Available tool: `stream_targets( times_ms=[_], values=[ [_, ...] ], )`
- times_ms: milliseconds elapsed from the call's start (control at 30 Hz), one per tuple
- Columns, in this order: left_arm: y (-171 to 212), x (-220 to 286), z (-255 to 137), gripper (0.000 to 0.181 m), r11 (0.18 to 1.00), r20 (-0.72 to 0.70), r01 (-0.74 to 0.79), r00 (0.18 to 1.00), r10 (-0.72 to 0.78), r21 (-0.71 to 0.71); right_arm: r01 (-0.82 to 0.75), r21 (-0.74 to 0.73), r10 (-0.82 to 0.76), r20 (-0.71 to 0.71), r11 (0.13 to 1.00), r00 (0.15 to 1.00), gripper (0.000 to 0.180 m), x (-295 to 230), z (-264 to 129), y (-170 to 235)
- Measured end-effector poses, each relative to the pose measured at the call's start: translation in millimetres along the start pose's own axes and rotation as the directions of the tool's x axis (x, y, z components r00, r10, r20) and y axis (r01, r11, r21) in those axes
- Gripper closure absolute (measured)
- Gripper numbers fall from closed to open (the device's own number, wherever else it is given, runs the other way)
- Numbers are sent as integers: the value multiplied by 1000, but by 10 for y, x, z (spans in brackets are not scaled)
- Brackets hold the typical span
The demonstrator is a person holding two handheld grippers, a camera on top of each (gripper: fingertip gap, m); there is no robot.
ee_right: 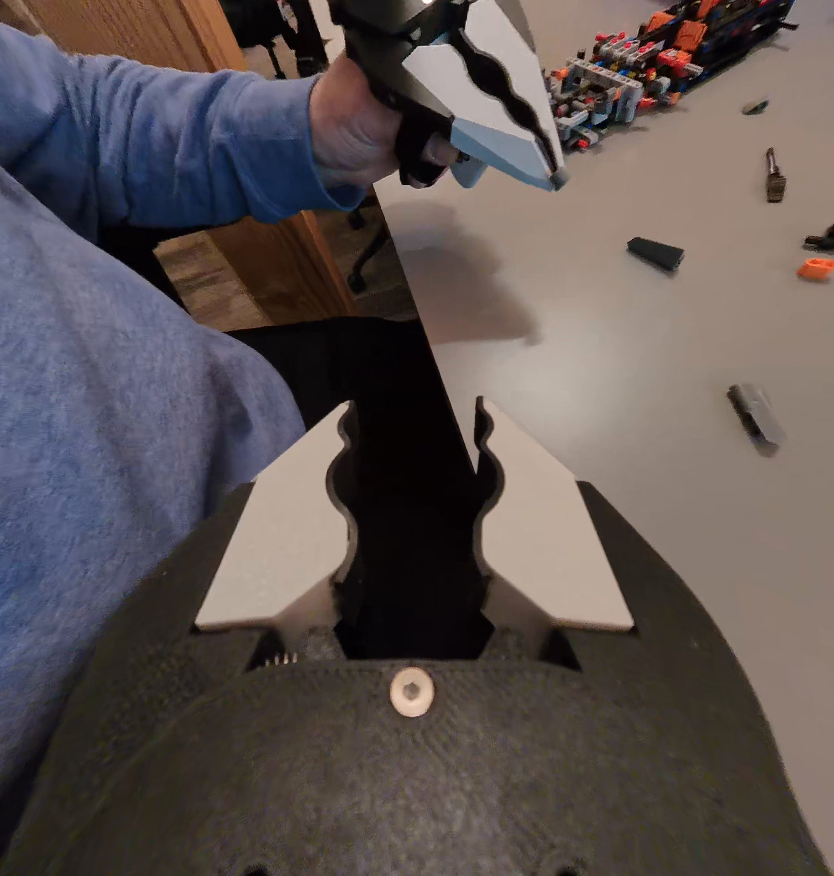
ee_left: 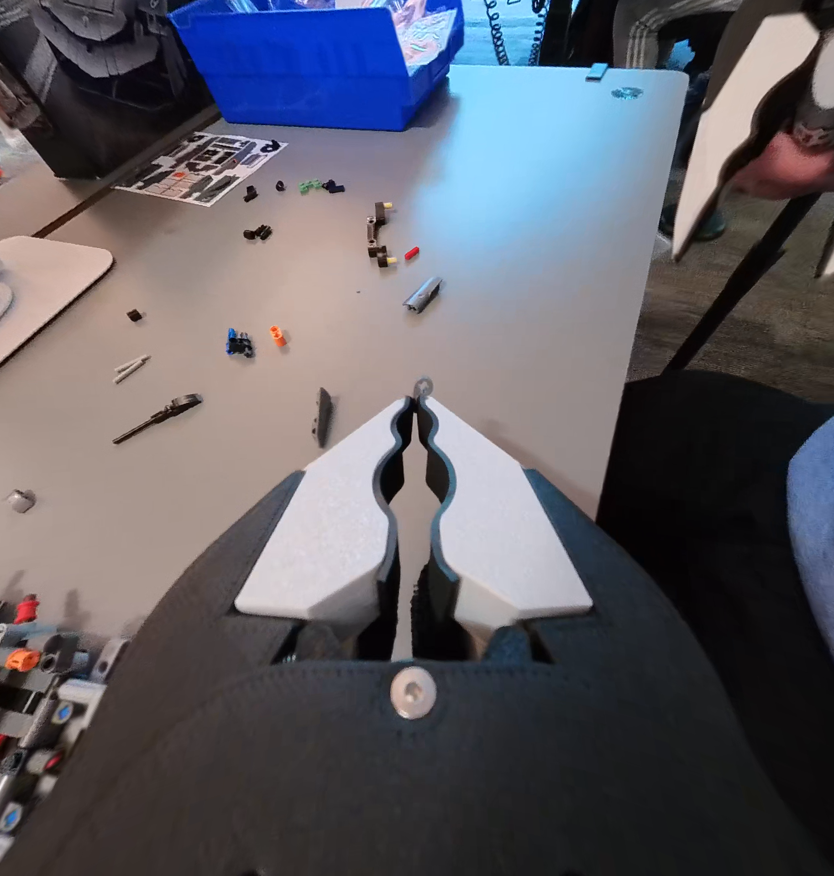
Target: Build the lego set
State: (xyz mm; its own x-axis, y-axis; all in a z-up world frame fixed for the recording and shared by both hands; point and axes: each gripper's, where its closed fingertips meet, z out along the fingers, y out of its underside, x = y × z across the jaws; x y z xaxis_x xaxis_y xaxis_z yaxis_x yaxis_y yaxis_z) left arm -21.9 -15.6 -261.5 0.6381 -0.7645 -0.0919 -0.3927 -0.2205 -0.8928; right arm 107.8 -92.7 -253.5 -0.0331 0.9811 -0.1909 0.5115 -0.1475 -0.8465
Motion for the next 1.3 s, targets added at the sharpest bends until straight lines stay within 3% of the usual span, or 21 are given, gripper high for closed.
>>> stream_targets(
  times_ms=[400,500,600,800,967,1200,1300],
  values=[
    [-9,-59,-64,181,1000,69,-13,998,14,-10,24,68,-15,-131,997,991,94,20,-224,73],
    [8,-79,-31,181,1000,63,-8,998,9,-11,32,52,-25,-124,998,992,103,-15,-262,123],
    [35,-102,-40,181,1000,78,-10,997,12,-20,81,-42,-84,-67,996,994,131,-192,-215,256],
    [219,-290,-299,181,999,200,-14,979,23,-46,262,-319,-253,72,911,965,139,-383,456,721],
    [531,-553,-648,181,993,360,-55,929,89,-103,559,-490,-592,103,669,799,141,-308,1162,1046],
    [975,-1046,-991,181,940,538,-188,780,318,-284,653,-525,-714,117,546,691,142,-229,1903,1394],
    [976,-1151,-1075,181,936,593,-198,731,338,-289,678,-525,-718,168,514,675,143,-206,2175,1578]
  ],
)
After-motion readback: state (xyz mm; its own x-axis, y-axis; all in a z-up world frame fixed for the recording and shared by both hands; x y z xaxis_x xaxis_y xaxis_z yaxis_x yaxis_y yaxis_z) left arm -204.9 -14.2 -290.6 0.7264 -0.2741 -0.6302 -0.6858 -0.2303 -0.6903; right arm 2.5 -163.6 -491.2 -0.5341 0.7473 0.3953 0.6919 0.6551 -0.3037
